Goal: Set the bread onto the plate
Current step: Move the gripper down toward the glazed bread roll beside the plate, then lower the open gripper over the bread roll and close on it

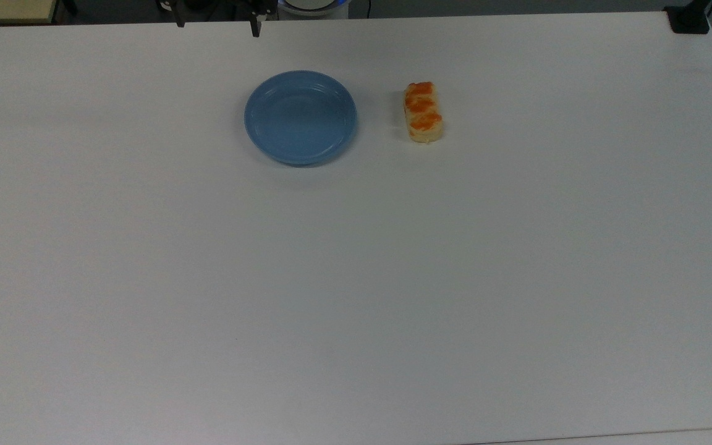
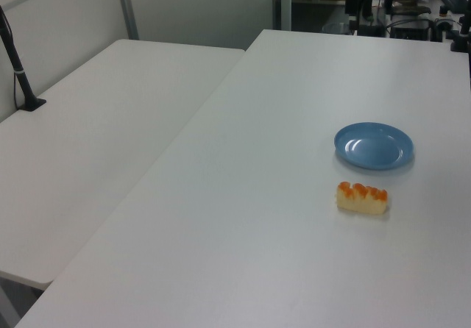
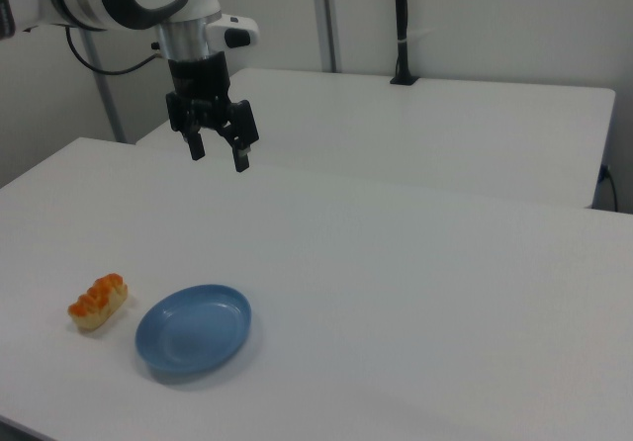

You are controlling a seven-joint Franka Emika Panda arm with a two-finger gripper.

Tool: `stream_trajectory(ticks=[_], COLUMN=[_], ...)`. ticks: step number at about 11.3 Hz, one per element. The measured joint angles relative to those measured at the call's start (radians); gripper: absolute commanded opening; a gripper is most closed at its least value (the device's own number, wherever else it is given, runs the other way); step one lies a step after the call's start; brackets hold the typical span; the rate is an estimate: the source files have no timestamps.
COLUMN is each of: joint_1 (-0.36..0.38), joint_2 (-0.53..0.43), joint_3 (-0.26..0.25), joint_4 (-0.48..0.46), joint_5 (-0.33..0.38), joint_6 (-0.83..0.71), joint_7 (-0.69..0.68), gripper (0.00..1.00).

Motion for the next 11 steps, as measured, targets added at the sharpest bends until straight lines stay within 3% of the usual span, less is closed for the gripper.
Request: stream_trajectory(ticks=[5,8,11], joint_1=[0.056,0.162,0.302], joint_2=[0.022,0.021,0.022], joint_3=[0.003,0.005,0.007], joint_4=[-0.001,-0.009,-0.098], joint_5=[0.003,0.01,0.039], joint_6=[0.0,0.0,0.005], joint_7=[0.0,0.035,0.073], gripper=[1.0,1.0,1.0])
